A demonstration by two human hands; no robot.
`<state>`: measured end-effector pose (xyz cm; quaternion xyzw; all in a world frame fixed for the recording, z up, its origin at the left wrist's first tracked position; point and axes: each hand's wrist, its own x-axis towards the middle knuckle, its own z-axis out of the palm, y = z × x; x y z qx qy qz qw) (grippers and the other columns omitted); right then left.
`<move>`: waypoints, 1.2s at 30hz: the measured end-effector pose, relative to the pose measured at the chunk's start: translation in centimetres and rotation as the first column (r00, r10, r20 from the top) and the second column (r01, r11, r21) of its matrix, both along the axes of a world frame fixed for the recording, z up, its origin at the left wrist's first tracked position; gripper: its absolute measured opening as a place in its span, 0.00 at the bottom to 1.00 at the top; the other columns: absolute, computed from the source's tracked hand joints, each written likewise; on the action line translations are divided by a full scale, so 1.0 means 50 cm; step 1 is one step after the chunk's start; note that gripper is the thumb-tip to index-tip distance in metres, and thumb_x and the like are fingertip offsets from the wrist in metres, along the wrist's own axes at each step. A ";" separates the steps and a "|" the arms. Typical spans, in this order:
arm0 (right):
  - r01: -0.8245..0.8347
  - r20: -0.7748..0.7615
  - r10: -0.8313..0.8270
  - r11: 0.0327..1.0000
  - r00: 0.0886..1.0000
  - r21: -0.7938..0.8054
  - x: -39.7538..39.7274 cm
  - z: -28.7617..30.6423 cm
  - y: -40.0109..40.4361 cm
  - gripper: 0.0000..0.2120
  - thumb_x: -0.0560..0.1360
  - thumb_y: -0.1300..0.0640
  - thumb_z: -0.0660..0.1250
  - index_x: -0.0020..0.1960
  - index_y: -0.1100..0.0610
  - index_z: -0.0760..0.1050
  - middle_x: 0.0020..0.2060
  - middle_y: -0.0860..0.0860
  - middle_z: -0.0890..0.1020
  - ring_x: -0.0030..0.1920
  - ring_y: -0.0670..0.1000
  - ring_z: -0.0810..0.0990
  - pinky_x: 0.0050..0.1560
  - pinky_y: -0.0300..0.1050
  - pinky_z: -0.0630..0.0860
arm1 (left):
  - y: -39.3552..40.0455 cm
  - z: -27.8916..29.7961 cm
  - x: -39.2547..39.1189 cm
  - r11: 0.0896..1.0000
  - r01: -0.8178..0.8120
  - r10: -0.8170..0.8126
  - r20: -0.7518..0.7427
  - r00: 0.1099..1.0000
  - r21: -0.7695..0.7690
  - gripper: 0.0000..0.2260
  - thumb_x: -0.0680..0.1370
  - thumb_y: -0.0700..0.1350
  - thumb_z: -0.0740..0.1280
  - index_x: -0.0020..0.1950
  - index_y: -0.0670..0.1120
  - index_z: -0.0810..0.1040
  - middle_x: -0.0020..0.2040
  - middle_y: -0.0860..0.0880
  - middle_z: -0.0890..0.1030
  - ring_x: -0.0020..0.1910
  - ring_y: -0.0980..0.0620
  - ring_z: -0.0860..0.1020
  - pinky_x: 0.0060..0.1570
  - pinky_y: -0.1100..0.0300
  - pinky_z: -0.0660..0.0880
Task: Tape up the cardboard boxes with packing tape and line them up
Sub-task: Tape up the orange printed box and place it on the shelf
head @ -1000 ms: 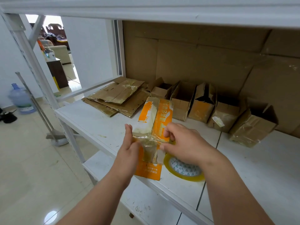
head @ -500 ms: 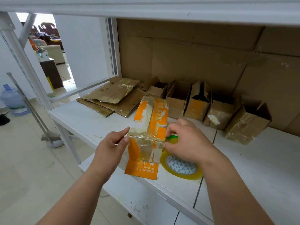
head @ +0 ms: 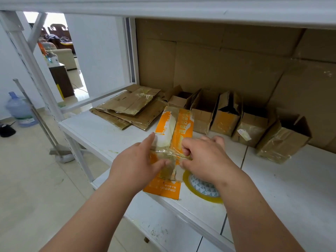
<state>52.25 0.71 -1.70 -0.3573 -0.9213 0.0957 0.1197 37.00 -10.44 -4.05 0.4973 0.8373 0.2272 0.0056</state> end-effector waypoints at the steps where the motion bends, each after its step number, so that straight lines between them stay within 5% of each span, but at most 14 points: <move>1: 0.000 -0.002 0.000 1.000 1.000 -0.011 -0.001 -0.002 0.001 0.15 0.73 0.44 0.70 0.39 0.48 0.65 0.38 0.43 0.75 0.50 0.50 0.69 0.58 0.50 0.59 | 0.005 0.003 0.003 0.999 -0.019 0.018 -0.045 0.999 -0.026 0.35 0.74 0.70 0.63 0.77 0.61 0.57 0.58 0.55 0.78 0.56 0.52 0.77 0.51 0.56 0.77; 12: -0.030 -0.097 0.030 1.000 0.995 0.005 0.010 -0.003 -0.010 0.12 0.76 0.46 0.69 0.41 0.50 0.69 0.36 0.43 0.74 0.47 0.48 0.70 0.62 0.50 0.62 | 0.011 -0.031 0.008 0.999 0.041 -0.041 -0.019 0.999 0.020 0.27 0.83 0.56 0.56 0.81 0.55 0.52 0.61 0.50 0.77 0.56 0.50 0.77 0.51 0.59 0.73; 16: -0.046 -0.136 0.016 0.973 0.991 -0.224 0.030 0.003 0.008 0.07 0.79 0.54 0.65 0.48 0.41 0.74 0.43 0.42 0.77 0.52 0.48 0.73 0.56 0.44 0.72 | 0.011 -0.035 0.004 0.999 0.045 -0.045 0.018 0.999 0.008 0.25 0.85 0.52 0.53 0.81 0.56 0.49 0.65 0.49 0.76 0.59 0.49 0.76 0.54 0.57 0.73; 19: -0.044 -0.242 -0.037 0.946 0.970 -0.320 0.063 0.003 0.023 0.11 0.77 0.57 0.68 0.52 0.41 0.75 0.51 0.41 0.76 0.54 0.43 0.75 0.47 0.31 0.69 | 0.008 -0.040 -0.003 0.995 0.027 -0.023 -0.040 0.999 0.101 0.23 0.84 0.48 0.57 0.79 0.55 0.60 0.55 0.50 0.78 0.50 0.49 0.77 0.47 0.54 0.76; 21: 0.018 -0.234 -0.107 0.935 0.966 -0.355 0.076 0.000 0.028 0.11 0.76 0.53 0.70 0.56 0.44 0.75 0.54 0.42 0.73 0.56 0.43 0.73 0.47 0.34 0.68 | 0.008 -0.041 0.003 0.967 0.033 0.014 -0.180 0.984 0.253 0.20 0.80 0.46 0.62 0.73 0.50 0.73 0.44 0.50 0.75 0.40 0.48 0.74 0.38 0.53 0.72; 25: 0.072 -0.184 -0.168 0.897 0.968 -0.437 0.068 -0.012 0.025 0.11 0.77 0.48 0.68 0.58 0.44 0.74 0.56 0.44 0.75 0.55 0.44 0.74 0.46 0.40 0.70 | 0.026 -0.044 0.041 0.915 0.237 -0.120 -0.341 0.932 0.325 0.21 0.78 0.55 0.59 0.68 0.51 0.77 0.53 0.47 0.75 0.50 0.46 0.73 0.45 0.51 0.71; 28: 0.031 -0.255 -0.190 0.853 0.948 -0.521 0.076 -0.013 0.024 0.08 0.76 0.48 0.70 0.54 0.43 0.76 0.54 0.43 0.77 0.55 0.45 0.76 0.45 0.40 0.74 | 0.033 -0.047 0.056 0.947 0.266 -0.205 -0.294 0.934 0.183 0.22 0.79 0.62 0.54 0.68 0.58 0.77 0.63 0.50 0.75 0.62 0.45 0.71 0.54 0.46 0.70; 31: -0.123 -0.413 -0.242 0.719 0.878 -0.684 0.096 -0.012 0.024 0.16 0.66 0.51 0.76 0.53 0.45 0.79 0.53 0.47 0.81 0.54 0.47 0.81 0.57 0.52 0.80 | 0.042 -0.036 0.031 0.972 0.193 -0.170 -0.170 0.971 0.132 0.27 0.74 0.70 0.52 0.64 0.61 0.78 0.65 0.54 0.75 0.66 0.47 0.69 0.60 0.44 0.67; 36: -0.320 -0.521 -0.181 0.612 0.834 -0.723 0.067 -0.037 -0.014 0.22 0.67 0.64 0.77 0.56 0.47 0.77 0.55 0.46 0.82 0.46 0.46 0.83 0.52 0.48 0.81 | 0.056 -0.023 -0.042 0.956 0.115 -0.121 0.007 0.993 0.270 0.20 0.71 0.64 0.71 0.55 0.53 0.86 0.60 0.52 0.80 0.62 0.46 0.76 0.59 0.47 0.74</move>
